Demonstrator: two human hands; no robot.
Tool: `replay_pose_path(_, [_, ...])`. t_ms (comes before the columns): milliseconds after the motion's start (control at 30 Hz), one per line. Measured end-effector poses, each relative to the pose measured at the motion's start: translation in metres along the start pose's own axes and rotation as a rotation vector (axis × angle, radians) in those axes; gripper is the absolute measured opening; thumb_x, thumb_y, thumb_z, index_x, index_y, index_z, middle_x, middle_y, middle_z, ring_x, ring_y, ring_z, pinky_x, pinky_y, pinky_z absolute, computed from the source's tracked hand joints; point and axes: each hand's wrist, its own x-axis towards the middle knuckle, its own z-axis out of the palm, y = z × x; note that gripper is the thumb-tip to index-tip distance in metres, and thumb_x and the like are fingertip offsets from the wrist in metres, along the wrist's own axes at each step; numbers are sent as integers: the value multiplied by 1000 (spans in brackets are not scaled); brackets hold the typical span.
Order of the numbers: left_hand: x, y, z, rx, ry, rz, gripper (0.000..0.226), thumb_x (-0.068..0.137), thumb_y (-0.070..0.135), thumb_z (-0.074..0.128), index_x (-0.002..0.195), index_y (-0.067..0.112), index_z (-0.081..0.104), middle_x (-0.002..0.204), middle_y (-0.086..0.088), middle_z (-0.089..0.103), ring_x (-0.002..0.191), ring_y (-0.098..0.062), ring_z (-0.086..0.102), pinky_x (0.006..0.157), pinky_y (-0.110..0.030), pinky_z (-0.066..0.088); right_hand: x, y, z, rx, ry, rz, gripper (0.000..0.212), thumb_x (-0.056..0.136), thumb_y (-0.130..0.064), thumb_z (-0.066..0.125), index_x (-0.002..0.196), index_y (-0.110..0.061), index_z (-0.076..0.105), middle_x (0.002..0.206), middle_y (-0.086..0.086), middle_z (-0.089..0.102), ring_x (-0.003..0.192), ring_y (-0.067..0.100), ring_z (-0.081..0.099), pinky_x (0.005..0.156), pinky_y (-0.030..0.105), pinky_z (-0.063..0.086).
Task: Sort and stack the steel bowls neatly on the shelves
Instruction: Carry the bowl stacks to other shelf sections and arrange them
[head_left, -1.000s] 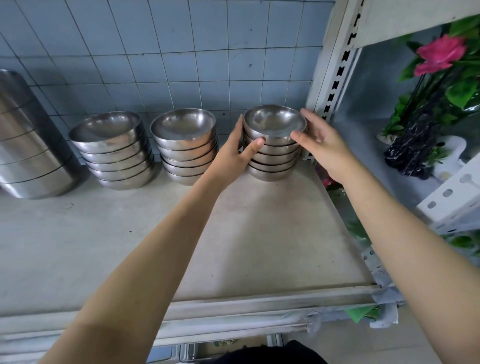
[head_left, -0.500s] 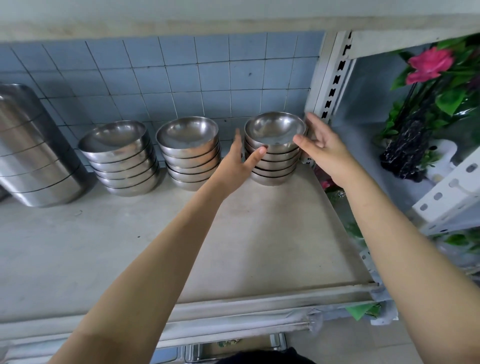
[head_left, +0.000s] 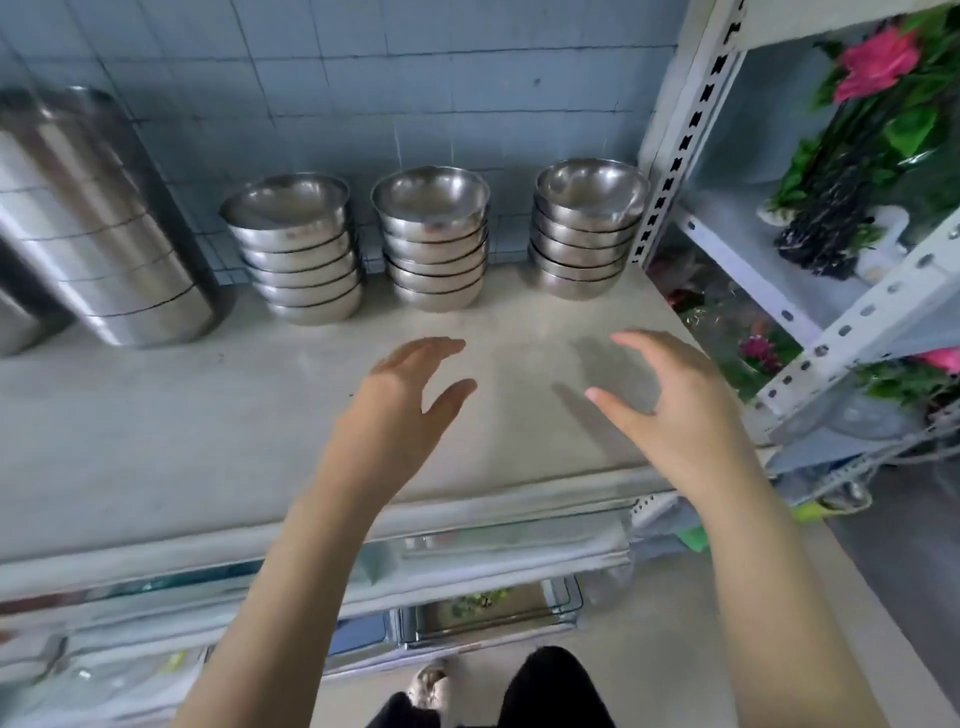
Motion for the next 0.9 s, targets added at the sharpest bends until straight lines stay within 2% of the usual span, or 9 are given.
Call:
replay_pose_path(67, [-24, -7, -19, 60, 67, -36, 41, 92, 27, 68, 131, 16, 62, 134, -1, 62, 116, -24, 62, 100, -32, 48, -1, -18, 3, 34, -1, -72, 53, 83, -35, 73, 130, -16, 60, 130, -1, 62, 123, 17, 54, 104, 21, 35])
replay_pose_path(133, [-49, -15, -40, 119, 148, -118, 44, 92, 29, 67, 134, 16, 60, 137, -1, 61, 119, -25, 60, 104, -38, 48, 4, -41, 12, 107, 0, -171, 52, 82, -33, 74, 129, -13, 60, 131, 1, 61, 124, 16, 53, 106, 15, 31])
replay_pose_path(200, [-79, -24, -62, 169, 257, -233, 46, 93, 29, 66, 136, 16, 58, 138, -1, 59, 123, -25, 58, 107, -35, 44, 8, -68, 29, 194, -39, -284, 52, 83, -29, 74, 130, -10, 60, 133, 2, 60, 126, 16, 52, 110, 15, 30])
replay_pose_path(267, [-110, -33, -84, 200, 347, -340, 47, 93, 26, 66, 138, 16, 57, 139, -3, 58, 126, -25, 55, 107, -29, 37, 7, -96, 49, 271, -94, -359, 55, 84, -30, 73, 132, -9, 59, 137, 3, 57, 130, 18, 50, 114, 26, 33])
replay_pose_path(400, [-175, -51, -138, 264, 360, -520, 54, 94, 35, 62, 145, 24, 49, 148, 1, 49, 135, -25, 47, 114, -41, 36, -10, -168, 91, 373, -163, -438, 59, 84, -33, 70, 135, -7, 56, 140, 8, 57, 132, 23, 51, 113, 44, 38])
replay_pose_path(500, [-235, -75, -189, 312, 451, -597, 54, 93, 39, 59, 144, 26, 48, 149, 3, 47, 137, -23, 44, 115, -45, 35, -34, -243, 124, 420, -264, -531, 60, 85, -34, 71, 137, -8, 55, 141, 8, 56, 133, 23, 49, 113, 47, 37])
replay_pose_path(633, [-318, -116, -266, 360, 564, -675, 53, 92, 32, 65, 143, 24, 52, 147, 2, 49, 135, -23, 46, 113, -38, 35, -64, -357, 174, 453, -297, -662, 59, 88, -39, 68, 136, -8, 56, 141, 8, 56, 132, 27, 50, 111, 52, 38])
replay_pose_path(700, [-353, -139, -308, 391, 589, -700, 53, 93, 33, 66, 142, 25, 51, 148, 2, 49, 134, -25, 47, 111, -41, 38, -78, -416, 199, 475, -288, -707, 58, 88, -37, 67, 136, -7, 55, 141, 8, 56, 133, 27, 49, 111, 52, 38])
replay_pose_path(900, [-407, -211, -421, 409, 560, -703, 57, 92, 37, 64, 146, 26, 46, 152, 0, 44, 137, -24, 43, 111, -35, 32, -102, -555, 257, 506, -314, -753, 63, 86, -39, 67, 140, -11, 52, 143, 8, 54, 135, 25, 46, 112, 47, 39])
